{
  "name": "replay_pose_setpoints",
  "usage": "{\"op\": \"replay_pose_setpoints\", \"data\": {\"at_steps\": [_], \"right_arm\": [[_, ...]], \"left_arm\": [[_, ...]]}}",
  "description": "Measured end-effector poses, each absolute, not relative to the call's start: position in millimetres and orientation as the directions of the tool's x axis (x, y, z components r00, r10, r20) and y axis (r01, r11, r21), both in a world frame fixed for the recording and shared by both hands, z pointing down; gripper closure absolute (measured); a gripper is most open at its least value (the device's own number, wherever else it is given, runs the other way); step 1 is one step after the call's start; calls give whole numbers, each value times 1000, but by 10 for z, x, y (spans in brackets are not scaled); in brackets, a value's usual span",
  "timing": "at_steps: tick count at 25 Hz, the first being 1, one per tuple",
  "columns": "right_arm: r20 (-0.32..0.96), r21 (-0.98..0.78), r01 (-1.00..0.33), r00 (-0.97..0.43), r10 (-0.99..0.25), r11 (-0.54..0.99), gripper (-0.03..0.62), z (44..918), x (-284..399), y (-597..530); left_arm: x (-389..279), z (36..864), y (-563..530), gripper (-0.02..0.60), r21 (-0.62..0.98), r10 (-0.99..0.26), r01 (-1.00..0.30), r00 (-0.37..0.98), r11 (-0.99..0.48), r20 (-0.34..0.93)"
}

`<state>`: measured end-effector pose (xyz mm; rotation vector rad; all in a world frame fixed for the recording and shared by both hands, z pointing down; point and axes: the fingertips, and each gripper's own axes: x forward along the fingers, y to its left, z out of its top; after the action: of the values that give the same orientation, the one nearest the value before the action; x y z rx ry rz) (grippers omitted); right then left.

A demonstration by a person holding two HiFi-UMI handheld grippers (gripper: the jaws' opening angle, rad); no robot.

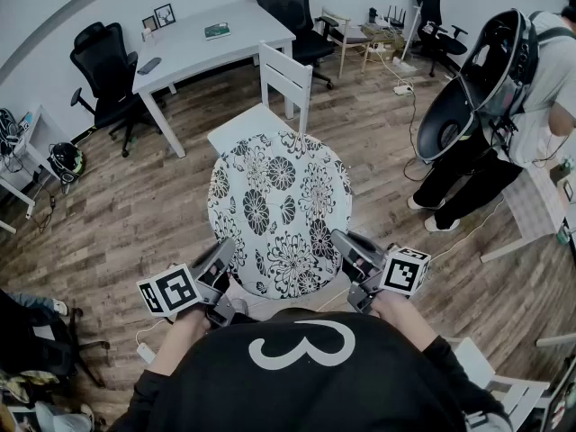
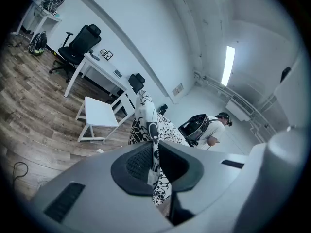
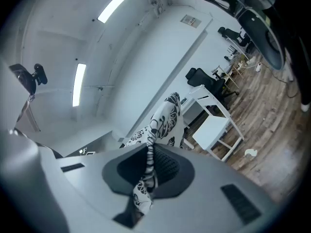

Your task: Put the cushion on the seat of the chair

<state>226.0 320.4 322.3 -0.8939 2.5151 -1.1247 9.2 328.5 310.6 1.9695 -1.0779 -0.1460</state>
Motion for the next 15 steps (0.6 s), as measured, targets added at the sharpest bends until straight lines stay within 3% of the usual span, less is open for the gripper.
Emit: {"op": "replay_pose_setpoints", "data": {"at_steps": [15], "right_arm": [[48,-766,-435,-773,-633,473,568,3503,2195,3087]], "left_arm": [[4,3368,3172,546,739,-722,-630,624,-237,301]]}}
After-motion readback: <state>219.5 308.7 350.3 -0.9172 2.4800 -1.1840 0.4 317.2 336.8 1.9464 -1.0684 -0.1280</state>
